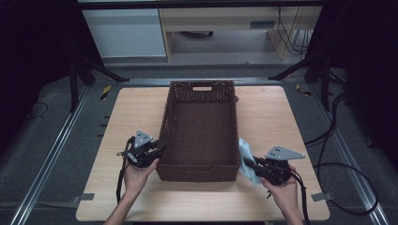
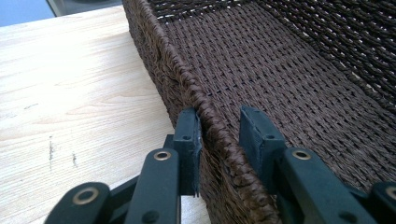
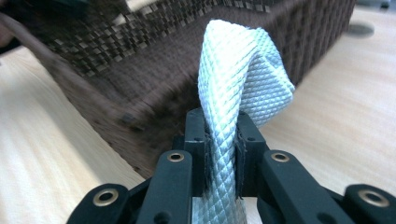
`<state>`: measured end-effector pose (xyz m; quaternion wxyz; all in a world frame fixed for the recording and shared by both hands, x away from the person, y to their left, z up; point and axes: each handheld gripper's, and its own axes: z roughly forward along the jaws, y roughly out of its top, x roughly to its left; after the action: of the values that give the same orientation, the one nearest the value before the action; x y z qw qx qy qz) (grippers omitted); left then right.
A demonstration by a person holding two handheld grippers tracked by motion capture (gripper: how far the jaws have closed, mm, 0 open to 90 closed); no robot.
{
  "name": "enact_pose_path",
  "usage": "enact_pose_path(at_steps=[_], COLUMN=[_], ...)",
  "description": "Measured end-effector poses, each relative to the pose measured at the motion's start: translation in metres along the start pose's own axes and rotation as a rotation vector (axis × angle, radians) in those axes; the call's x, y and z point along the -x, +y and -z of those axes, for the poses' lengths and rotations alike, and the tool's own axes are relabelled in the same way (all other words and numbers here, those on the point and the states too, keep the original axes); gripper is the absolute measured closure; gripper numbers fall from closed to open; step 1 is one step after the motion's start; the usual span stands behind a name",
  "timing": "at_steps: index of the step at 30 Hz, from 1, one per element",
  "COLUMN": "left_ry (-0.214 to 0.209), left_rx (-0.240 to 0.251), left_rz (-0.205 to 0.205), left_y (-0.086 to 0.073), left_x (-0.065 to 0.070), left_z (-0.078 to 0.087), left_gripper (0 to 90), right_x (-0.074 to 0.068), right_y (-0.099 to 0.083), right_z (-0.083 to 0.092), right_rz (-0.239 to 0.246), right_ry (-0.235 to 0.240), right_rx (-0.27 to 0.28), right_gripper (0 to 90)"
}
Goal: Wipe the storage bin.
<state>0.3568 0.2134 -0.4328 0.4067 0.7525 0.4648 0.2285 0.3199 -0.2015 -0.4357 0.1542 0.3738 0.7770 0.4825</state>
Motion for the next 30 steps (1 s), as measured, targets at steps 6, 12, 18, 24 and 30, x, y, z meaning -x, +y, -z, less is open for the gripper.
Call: enact_pose_path(at_steps=[6, 12, 18, 24, 30], left_ry=[0.003, 0.004, 0.006, 0.006, 0.005], left_rx=[0.004, 0.0, -0.001, -0.002, -0.001], left_rz=[0.007, 0.001, -0.002, -0.002, -0.002], left_y=[0.0, 0.001, 0.001, 0.001, 0.001], left_x=[0.0, 0.0, 0.0, 0.0, 0.0], left_z=[0.0, 0.0, 0.0, 0.0, 0.0], left_gripper=[67.9, 67.8, 67.6, 67.3, 67.3], right_x=[-0.002, -0.001, 0.0, -0.003, -0.007], right_y=[-0.014, -0.027, -0.042, -0.037, -0.014], right_z=[-0.003, -0.019, -0.034, -0.026, 0.004], right_rz=[-0.008, -0.015, -0.032, -0.034, -0.023], right_ry=[-0.009, -0.009, -0.006, 0.002, -0.007], right_rx=[-0.058, -0.141, -0.239, -0.204, -0.036], right_gripper=[79.3, 79.3, 79.2, 79.2, 79.2])
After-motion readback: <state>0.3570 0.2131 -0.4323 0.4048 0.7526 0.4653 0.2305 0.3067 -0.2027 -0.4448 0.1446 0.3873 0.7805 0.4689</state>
